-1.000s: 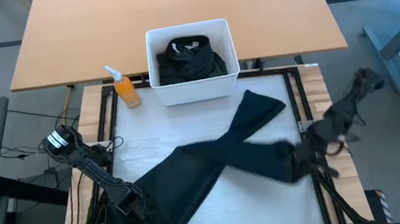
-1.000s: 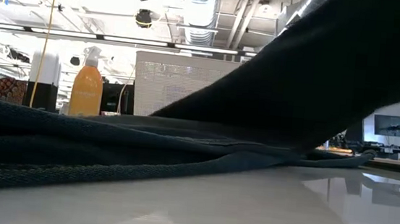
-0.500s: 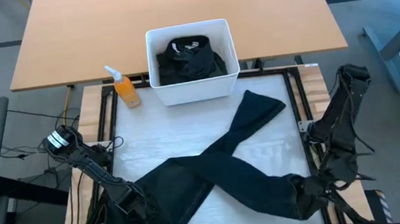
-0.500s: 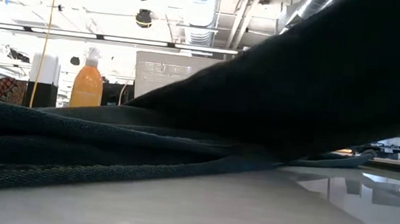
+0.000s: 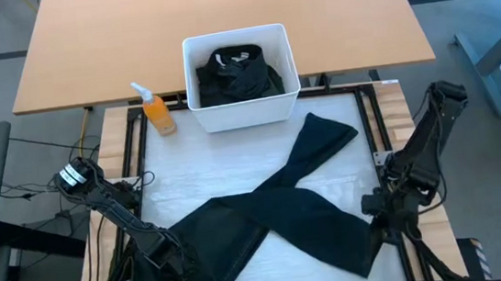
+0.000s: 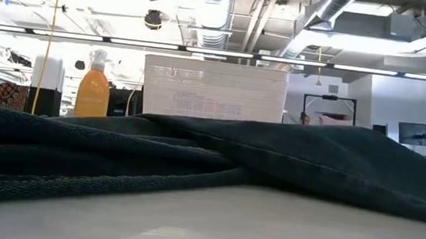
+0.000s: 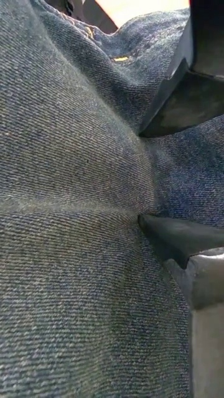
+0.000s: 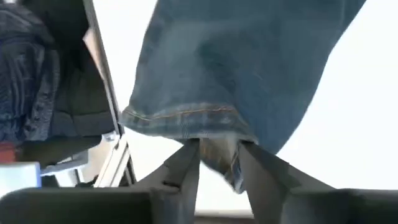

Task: Fold laundry
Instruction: Fold the dark blue jeans from the white laundry organizer

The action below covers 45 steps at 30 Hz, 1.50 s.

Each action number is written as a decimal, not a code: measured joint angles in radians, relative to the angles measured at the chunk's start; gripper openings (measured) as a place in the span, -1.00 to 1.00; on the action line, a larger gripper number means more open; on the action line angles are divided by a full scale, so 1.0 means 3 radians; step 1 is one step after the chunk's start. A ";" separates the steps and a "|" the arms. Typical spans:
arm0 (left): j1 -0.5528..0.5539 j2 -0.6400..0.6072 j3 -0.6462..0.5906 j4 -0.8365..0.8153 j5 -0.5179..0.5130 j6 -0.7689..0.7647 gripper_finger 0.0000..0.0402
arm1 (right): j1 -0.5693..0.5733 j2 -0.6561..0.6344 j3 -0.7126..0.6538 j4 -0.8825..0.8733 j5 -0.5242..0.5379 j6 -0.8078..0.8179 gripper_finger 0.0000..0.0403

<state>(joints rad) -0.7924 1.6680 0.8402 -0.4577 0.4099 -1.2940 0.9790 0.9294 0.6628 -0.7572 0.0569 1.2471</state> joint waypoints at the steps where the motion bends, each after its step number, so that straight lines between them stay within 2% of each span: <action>1: 0.0001 0.0000 0.0000 -0.0002 0.0001 0.0016 0.08 | -0.0056 -0.0029 0.0000 0.0017 0.0069 -0.0145 -0.24; 8: 0.0001 0.0000 0.0000 -0.0001 0.0024 0.0051 0.08 | -0.0719 -0.0337 0.0003 0.0002 0.1289 -0.1236 -0.15; 10: 0.0001 0.0000 0.0000 0.0000 0.0044 0.0000 0.08 | -0.1013 -0.0440 0.0003 -0.0052 0.1485 -0.1484 -0.17; 11: 0.0001 0.0000 0.0000 0.0001 0.0047 -0.0029 0.08 | -0.1174 -0.0487 0.0003 -0.0101 0.1463 -0.1587 -0.19; 15: -0.0008 0.0000 0.0000 0.0033 0.0046 -0.0131 0.08 | -0.1704 -0.0592 0.0003 -0.0372 0.0747 -0.1783 -0.22; 16: -0.0011 0.0000 0.0000 0.0039 0.0047 -0.0147 0.08 | -0.1799 -0.0602 0.0003 -0.0439 0.0698 -0.1796 -0.22; 18: -0.0012 0.0000 0.0000 0.0039 0.0069 -0.0098 0.08 | -0.1983 -0.0619 0.0003 -0.0499 0.0845 -0.1827 -0.23; 21: -0.0004 0.0000 0.0000 0.0031 0.0080 0.0051 0.08 | -0.2350 -0.0608 0.0003 -0.0429 0.1311 -0.1855 -0.23; 23: 0.0028 0.0000 0.0000 0.0024 0.0108 0.0065 0.08 | -0.2705 -0.0585 0.0003 -0.0248 0.1335 -0.2081 -0.23; 29: 0.0094 0.0003 -0.0002 0.0025 0.0200 0.0024 0.08 | -0.4041 -0.0458 0.0003 0.0391 0.0414 -0.3089 -0.19; 33: 0.0088 0.0003 -0.0001 0.0026 0.0177 -0.0053 0.08 | -0.4886 -0.0196 0.0003 0.0631 0.0098 -0.3601 -0.12; 36: 0.0083 0.0001 -0.0001 0.0027 0.0137 -0.0120 0.08 | -0.5371 0.0099 0.0003 0.0803 -0.0216 -0.3887 -0.05; 39: 0.0082 0.0000 -0.0001 0.0038 0.0127 -0.0109 0.08 | -0.5667 0.0479 0.0003 0.1043 -0.0348 -0.4062 0.02; 45: 0.0083 0.0000 0.0000 0.0041 0.0126 -0.0112 0.08 | -0.5965 0.1224 0.0003 0.1692 -0.0377 -0.4186 0.10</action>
<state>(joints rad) -0.7673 1.6680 0.8402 -0.4455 0.4477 -1.3276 -0.8105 1.2966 0.6636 -0.2497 -0.0563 -0.0086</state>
